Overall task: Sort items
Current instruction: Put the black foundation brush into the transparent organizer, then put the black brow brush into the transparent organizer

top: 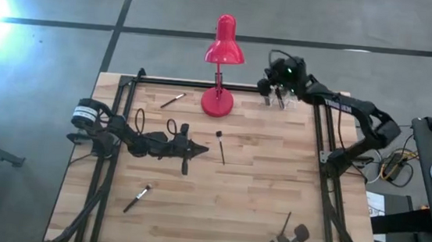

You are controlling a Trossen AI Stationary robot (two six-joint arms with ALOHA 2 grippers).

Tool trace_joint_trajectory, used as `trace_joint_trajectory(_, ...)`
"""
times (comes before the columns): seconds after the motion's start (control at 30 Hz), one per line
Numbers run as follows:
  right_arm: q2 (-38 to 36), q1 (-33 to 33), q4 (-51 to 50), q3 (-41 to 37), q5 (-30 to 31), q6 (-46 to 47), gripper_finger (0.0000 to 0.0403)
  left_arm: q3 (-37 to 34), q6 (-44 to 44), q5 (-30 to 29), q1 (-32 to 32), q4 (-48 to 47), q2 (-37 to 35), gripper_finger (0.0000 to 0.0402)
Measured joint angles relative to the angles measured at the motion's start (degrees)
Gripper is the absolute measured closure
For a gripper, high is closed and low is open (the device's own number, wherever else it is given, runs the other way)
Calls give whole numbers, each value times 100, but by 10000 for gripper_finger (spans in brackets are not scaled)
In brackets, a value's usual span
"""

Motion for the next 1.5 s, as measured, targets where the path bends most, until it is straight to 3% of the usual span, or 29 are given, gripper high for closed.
trace_joint_trajectory(0.23,958,-110,-1629,1402,-3,-40,395,0,1,0,0,-35,0,402)
trace_joint_trajectory(0.4,1136,-134,-2016,1648,-16,93,395,0,3,0,0,-50,0,402)
trace_joint_trajectory(1.23,672,-180,-2352,1552,-312,38,395,13,-43,2,0,-118,2,402)
trace_joint_trajectory(1.37,414,-82,-2074,1038,-344,-166,395,13,-91,0,0,-120,2,402)
trace_joint_trajectory(1.5,-92,90,-1065,19,-421,-199,395,13,-114,-10,2,-132,2,402)
